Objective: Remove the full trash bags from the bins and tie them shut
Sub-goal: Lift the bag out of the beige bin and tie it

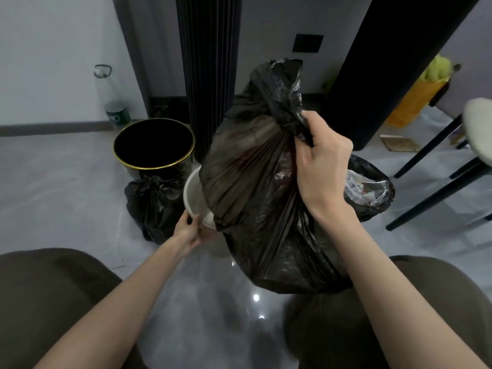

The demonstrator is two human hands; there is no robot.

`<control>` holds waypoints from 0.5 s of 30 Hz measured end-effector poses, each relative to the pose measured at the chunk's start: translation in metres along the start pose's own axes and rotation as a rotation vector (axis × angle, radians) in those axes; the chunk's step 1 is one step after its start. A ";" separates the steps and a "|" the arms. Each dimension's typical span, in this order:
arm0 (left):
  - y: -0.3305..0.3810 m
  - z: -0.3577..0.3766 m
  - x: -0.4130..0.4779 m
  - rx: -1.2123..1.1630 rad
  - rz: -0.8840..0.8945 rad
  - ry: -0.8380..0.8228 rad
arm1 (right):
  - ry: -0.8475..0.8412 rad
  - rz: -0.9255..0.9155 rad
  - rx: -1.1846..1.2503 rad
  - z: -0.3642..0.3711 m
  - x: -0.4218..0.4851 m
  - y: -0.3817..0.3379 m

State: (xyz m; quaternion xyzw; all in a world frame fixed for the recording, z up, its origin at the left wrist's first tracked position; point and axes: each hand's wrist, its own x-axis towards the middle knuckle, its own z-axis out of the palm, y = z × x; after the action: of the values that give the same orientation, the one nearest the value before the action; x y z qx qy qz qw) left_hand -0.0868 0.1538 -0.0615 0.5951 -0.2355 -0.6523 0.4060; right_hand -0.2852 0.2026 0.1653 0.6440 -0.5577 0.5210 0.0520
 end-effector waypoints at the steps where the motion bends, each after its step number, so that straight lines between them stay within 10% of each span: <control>1: 0.000 0.004 0.006 -0.041 -0.007 -0.005 | 0.001 -0.007 -0.011 -0.001 0.000 0.000; 15: 0.040 0.070 0.059 -0.223 -0.150 -0.210 | -0.019 0.085 -0.114 -0.010 -0.007 0.037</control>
State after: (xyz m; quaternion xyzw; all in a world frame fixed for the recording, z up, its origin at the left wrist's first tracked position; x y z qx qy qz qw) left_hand -0.1423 0.0707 -0.0517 0.4907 -0.1574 -0.7616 0.3928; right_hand -0.3183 0.2002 0.1458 0.6207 -0.6137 0.4841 0.0610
